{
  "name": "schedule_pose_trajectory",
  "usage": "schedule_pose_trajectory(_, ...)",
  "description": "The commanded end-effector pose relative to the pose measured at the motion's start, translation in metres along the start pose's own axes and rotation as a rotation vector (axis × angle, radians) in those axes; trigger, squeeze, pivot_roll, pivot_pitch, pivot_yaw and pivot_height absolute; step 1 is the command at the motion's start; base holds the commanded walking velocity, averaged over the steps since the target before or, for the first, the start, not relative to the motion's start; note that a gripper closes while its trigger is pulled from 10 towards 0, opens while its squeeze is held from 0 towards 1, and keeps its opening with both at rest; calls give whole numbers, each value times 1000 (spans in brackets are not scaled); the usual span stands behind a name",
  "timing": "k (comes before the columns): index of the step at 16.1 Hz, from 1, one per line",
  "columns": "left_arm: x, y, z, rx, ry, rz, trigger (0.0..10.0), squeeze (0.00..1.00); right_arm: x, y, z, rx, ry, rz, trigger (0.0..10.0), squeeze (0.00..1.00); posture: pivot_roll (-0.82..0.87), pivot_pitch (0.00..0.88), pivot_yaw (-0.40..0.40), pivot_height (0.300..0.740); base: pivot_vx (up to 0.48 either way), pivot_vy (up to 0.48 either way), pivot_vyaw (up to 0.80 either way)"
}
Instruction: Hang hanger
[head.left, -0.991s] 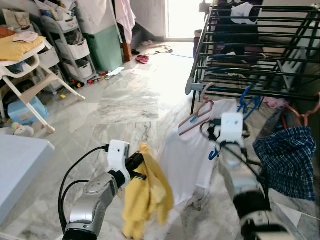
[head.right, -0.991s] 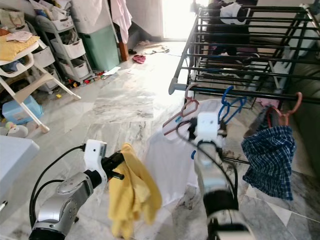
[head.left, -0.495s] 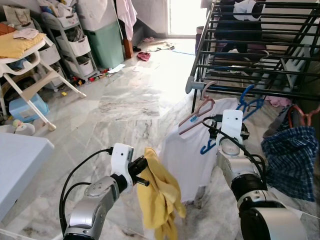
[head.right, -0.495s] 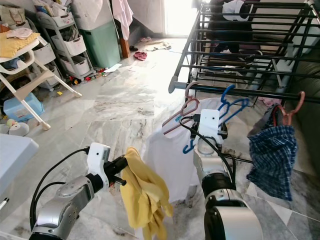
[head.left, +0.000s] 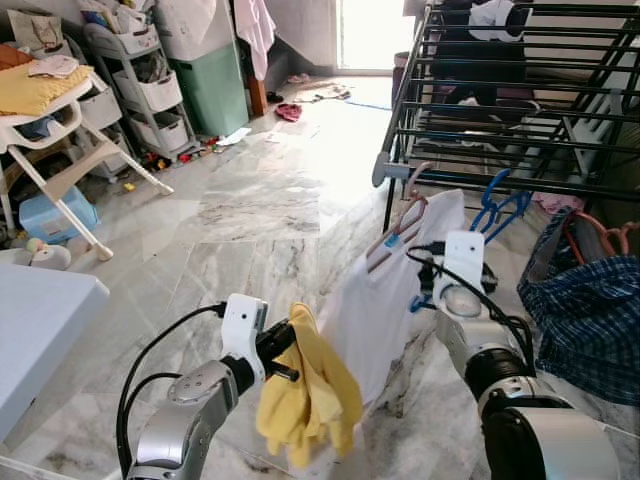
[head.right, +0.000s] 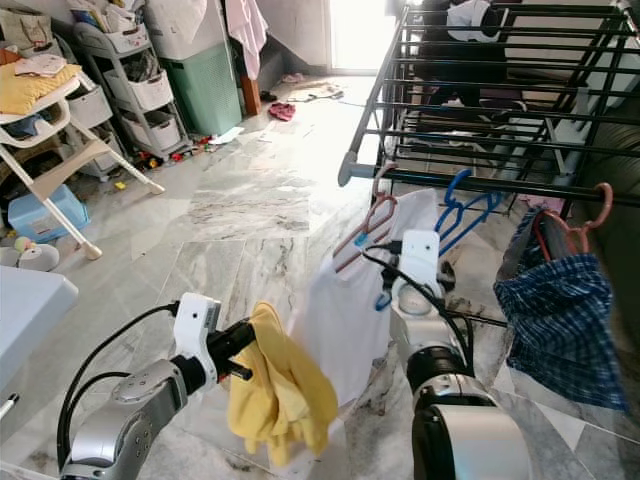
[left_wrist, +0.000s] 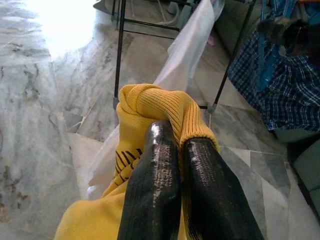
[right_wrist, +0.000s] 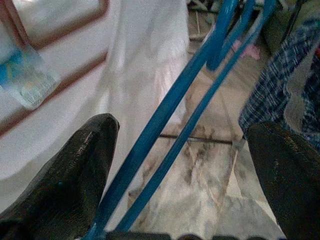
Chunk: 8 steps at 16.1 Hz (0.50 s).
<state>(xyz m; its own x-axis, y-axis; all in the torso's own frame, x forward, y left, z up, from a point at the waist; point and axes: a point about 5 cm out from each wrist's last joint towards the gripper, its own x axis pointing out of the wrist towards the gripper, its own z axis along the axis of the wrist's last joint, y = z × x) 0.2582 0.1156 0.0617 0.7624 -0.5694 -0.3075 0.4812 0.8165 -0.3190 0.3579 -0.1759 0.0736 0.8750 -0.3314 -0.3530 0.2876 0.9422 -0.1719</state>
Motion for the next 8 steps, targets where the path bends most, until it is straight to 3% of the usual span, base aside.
schedule_pose_trajectory(1,-1,-1,11,28,-30,-9,10000,0,1,-5,0,19,1,-27,10000,0,-30,0,80,740,0,0,0)
schedule_pose_trajectory(5,2,-1,12,37,-20,-21,10000,0,2,-16,-9,4,1,-46,10000,0,-45,0,98,740,0,0,0)
schedule_pose_trajectory(8,4,-2,14,40,-16,-27,10000,0,5,-18,2,-34,-34,-5,10000,0,-54,0,105,740,0,0,0)
